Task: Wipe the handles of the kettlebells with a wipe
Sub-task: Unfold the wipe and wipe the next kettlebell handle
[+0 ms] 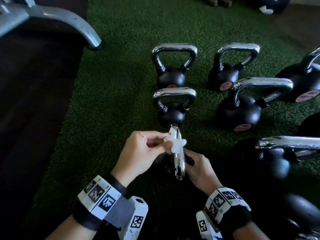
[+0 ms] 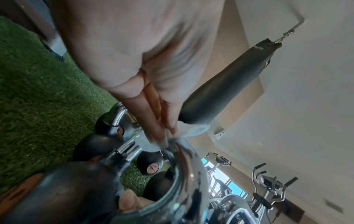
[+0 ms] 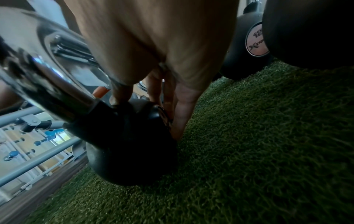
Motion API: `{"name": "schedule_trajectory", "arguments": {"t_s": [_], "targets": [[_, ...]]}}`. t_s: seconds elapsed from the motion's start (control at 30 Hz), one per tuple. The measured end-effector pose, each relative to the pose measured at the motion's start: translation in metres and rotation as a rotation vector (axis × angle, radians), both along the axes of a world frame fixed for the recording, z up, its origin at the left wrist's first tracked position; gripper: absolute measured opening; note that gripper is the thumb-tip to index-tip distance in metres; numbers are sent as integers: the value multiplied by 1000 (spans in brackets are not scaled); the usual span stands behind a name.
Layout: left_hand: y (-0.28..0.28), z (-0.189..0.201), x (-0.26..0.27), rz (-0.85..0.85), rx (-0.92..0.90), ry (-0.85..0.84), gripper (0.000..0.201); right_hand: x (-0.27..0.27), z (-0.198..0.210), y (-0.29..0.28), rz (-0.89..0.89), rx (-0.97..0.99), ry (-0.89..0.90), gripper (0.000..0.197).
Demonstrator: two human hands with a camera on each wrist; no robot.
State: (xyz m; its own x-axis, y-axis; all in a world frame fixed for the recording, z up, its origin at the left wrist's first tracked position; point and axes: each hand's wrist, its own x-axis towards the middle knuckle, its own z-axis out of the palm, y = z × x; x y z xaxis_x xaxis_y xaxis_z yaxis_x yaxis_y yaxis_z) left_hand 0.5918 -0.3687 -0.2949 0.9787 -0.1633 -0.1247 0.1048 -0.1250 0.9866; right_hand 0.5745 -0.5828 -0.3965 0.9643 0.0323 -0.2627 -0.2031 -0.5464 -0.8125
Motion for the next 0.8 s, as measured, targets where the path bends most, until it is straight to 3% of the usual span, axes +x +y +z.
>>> {"name": "schedule_trajectory", "arguments": {"t_s": [0.13, 0.23, 0.3, 0.37, 0.43, 0.6, 0.73, 0.8], "targets": [[-1, 0, -14, -38, -65, 15, 21, -1, 0, -3, -1, -12, 22, 54], [0, -6, -16, 23, -135, 37, 22, 1, 1, -3, 17, 6, 49, 70], [6, -10, -19, -62, -127, 71, 14, 2, 3, -4, 32, 7, 66, 69], [10, -14, -29, -204, -68, 93, 17, 0, 5, -4, 32, 19, 61, 55], [11, -18, -38, -229, -6, 72, 13, 0, 6, -4, 28, 43, 47, 47], [14, -28, -45, -205, 130, -105, 13, 1, 2, -3, 24, 69, 40, 60], [13, -34, -51, -198, 242, -354, 17, 0, 0, -4, 9, 109, 34, 60], [11, -38, -52, -177, 271, -388, 19, 0, -2, -3, -11, 123, 29, 60]]}}
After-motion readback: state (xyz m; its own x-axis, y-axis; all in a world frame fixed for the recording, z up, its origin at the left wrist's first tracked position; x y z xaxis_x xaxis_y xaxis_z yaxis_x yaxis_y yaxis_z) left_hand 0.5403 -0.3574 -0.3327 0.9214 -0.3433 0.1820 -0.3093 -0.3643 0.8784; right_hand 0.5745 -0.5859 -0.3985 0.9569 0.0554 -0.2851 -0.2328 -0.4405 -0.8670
